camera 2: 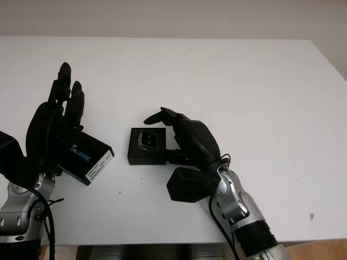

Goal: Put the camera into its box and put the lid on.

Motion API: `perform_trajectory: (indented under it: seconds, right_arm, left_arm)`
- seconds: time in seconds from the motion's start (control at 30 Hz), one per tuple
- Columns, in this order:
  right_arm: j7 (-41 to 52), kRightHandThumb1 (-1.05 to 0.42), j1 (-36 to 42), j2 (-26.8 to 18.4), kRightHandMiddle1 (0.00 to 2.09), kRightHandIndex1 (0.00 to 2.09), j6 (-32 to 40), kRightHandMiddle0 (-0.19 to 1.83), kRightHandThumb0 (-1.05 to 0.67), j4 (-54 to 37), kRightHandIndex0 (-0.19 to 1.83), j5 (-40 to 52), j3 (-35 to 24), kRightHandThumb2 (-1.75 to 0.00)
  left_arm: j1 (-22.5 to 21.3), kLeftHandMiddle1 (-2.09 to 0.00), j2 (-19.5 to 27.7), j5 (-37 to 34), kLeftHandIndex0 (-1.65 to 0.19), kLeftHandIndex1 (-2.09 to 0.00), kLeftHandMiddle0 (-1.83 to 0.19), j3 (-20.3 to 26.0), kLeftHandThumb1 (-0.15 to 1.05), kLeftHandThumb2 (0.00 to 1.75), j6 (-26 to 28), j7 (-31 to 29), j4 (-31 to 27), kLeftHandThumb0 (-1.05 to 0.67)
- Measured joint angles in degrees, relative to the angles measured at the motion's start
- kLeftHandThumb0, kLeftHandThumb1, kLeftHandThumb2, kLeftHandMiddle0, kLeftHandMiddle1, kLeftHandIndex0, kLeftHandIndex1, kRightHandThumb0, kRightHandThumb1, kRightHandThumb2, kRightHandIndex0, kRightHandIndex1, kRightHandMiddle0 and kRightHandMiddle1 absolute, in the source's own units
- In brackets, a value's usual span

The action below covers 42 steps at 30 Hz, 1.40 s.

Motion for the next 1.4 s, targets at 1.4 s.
perform_trajectory:
  seconds: [1.4]
  right_arm:
    - [-6.6, -0.97, -2.2, -3.5, 1.44, 0.23, -2.6, 0.49, -0.44, 0.7, 0.52, -10.0, 2.9, -0.05]
  left_arm:
    - [0.0, 0.0, 0.0, -1.4, 0.19, 0.0, 0.19, 0.3, 1.05, 0.4, -0.5, -1.0, 0.1, -0.73]
